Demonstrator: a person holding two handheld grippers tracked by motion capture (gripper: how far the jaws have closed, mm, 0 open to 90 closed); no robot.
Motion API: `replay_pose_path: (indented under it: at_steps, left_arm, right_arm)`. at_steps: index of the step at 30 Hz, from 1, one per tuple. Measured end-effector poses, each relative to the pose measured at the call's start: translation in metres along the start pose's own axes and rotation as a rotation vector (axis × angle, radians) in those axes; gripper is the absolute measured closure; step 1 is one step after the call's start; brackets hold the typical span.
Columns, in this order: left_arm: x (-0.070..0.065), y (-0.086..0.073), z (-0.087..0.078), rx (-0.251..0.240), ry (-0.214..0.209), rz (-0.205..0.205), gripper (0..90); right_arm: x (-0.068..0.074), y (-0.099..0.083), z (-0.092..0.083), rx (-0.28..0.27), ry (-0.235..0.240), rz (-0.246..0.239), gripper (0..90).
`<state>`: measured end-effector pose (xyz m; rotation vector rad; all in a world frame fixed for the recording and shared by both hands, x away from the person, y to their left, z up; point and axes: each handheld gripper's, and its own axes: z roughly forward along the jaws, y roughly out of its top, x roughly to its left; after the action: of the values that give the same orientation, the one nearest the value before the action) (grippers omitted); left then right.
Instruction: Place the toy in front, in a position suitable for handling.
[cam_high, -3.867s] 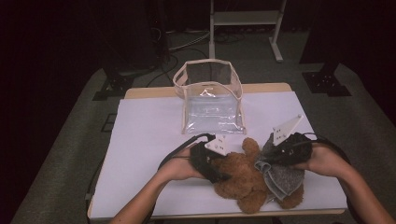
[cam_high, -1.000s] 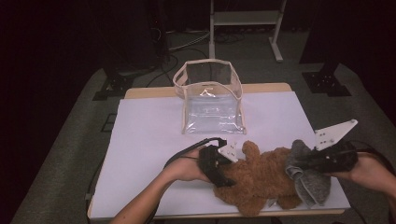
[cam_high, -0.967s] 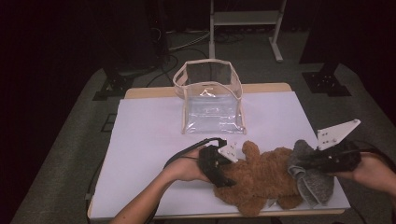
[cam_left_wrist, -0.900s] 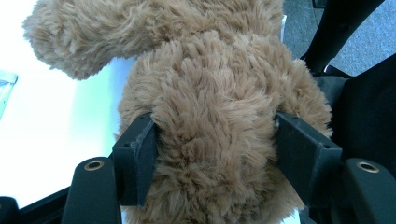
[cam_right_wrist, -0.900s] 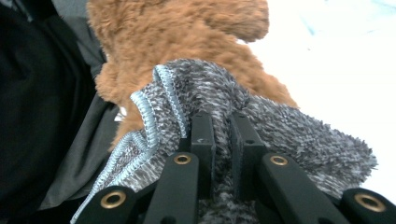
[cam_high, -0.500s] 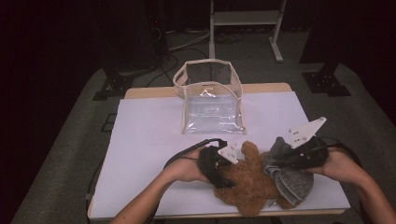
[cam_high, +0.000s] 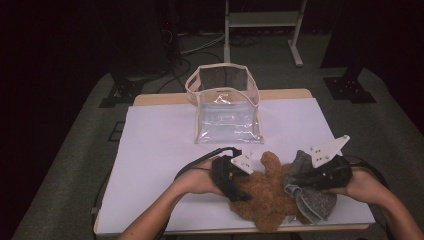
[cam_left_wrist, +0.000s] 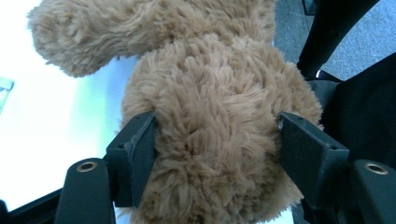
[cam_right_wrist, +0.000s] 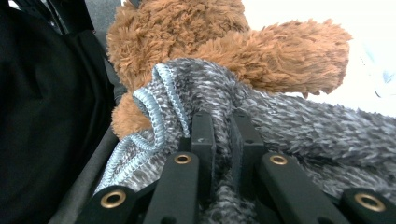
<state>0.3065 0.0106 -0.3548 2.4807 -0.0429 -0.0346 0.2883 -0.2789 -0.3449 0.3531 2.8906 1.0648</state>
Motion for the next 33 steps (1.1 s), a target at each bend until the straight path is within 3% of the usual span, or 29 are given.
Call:
replay_pose_path:
  at_steps: [12,16,20,23,27,29,33]
  left_arm:
    - [0.009,-0.007,0.002,-0.002,-0.028,-0.056,19.5]
    - [0.012,-0.005,0.008,0.006,-0.064,-0.075,18.2]
    - [0.020,-0.001,0.018,0.033,-0.126,-0.101,17.1]
    - [0.021,0.001,0.026,0.036,-0.168,-0.124,23.5]
    - [0.018,0.005,0.023,0.066,-0.134,-0.066,47.9]
    - [0.016,0.008,0.018,0.082,-0.085,-0.046,56.1]
    - [0.018,0.011,0.005,0.110,0.033,-0.009,63.4]
  right_arm:
    - [0.005,-0.003,0.003,0.011,0.012,-0.008,81.3]
    - [0.010,-0.007,0.003,0.006,0.013,-0.003,81.4]
    - [0.013,-0.012,0.004,0.000,0.012,-0.004,81.6]
    - [0.013,-0.014,0.005,-0.004,0.017,-0.001,81.6]
    - [0.012,-0.014,0.005,-0.010,0.012,-0.004,81.4]
    - [0.012,-0.012,0.003,-0.019,-0.001,-0.009,81.2]
    - [0.010,-0.005,0.000,-0.056,-0.061,-0.003,80.6]
